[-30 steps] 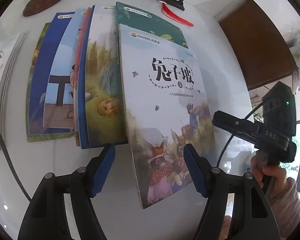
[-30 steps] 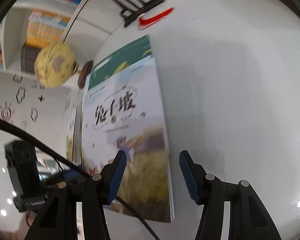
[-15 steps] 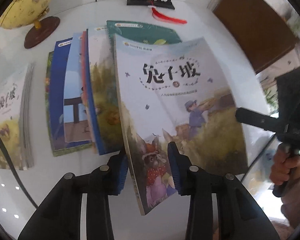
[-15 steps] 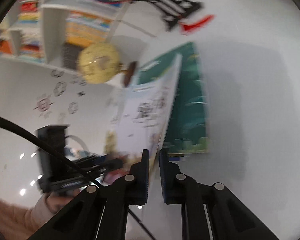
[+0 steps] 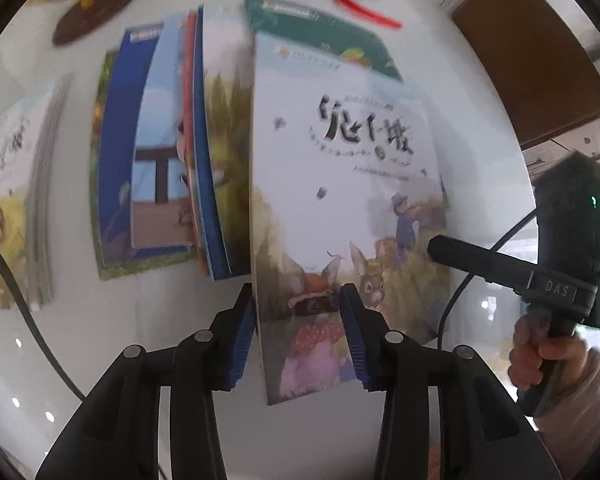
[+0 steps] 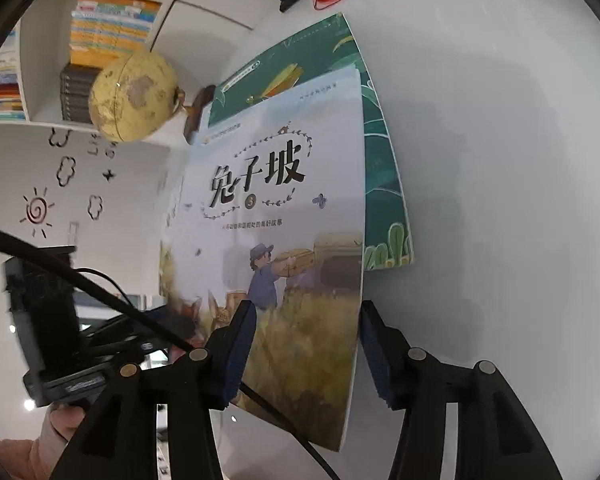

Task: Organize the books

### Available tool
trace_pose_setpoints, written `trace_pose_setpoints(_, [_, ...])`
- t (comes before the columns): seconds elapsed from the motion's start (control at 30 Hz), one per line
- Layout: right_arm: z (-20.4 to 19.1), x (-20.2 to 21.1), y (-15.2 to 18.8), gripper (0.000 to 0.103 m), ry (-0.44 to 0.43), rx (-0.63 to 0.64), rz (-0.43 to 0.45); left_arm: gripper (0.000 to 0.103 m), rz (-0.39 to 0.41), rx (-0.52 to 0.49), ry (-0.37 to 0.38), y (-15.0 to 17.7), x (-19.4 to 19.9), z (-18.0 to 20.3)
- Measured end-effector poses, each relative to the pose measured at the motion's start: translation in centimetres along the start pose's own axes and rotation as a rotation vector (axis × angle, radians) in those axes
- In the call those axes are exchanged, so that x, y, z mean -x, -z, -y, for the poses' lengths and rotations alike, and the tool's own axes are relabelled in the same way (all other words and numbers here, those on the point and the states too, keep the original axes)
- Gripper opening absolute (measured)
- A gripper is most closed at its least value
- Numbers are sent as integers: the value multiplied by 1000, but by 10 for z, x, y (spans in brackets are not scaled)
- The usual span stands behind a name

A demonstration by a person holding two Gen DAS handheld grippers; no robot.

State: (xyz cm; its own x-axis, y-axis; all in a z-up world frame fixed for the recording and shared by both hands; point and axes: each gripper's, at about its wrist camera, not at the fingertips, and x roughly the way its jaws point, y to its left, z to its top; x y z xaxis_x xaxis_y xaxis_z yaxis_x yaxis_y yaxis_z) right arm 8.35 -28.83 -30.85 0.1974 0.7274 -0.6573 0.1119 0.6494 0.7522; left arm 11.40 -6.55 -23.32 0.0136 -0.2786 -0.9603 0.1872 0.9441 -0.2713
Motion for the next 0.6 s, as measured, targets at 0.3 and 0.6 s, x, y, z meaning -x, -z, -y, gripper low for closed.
trace_pose_setpoints(0.3, [-8,33,15,9,37,48,148,34,117,-66,96,5,28,7])
trace_pose_setpoints(0.6, [-70,41,22,8,118,238,201,34,185,-194,58,11,53,9])
